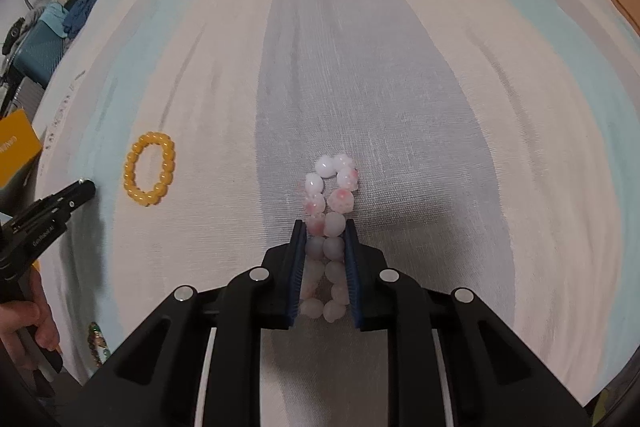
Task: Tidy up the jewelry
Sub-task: 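Carry pearl cluster and pink-white bracelet into the white box, lowering both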
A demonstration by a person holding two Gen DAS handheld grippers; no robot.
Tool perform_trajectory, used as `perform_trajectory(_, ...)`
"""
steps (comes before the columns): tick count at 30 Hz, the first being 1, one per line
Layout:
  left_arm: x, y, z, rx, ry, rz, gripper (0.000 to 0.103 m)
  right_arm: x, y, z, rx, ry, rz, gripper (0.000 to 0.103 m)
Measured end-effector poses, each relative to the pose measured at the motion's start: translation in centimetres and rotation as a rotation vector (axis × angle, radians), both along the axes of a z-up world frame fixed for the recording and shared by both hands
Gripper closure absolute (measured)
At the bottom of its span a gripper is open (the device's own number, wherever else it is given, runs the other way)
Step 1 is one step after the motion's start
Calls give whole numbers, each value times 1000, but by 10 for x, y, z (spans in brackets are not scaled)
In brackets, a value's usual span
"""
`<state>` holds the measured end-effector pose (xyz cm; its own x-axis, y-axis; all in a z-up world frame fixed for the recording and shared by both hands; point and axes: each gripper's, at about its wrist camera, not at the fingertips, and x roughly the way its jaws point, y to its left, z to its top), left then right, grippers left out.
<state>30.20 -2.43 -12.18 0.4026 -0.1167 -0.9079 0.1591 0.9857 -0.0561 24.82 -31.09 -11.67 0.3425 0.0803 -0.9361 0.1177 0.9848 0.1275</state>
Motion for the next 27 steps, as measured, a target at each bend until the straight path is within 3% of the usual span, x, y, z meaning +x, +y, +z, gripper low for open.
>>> perform_trajectory(27, -31, 5, 53, -10, -38, 10, 78, -30, 3, 56, 7, -89, -5, 85)
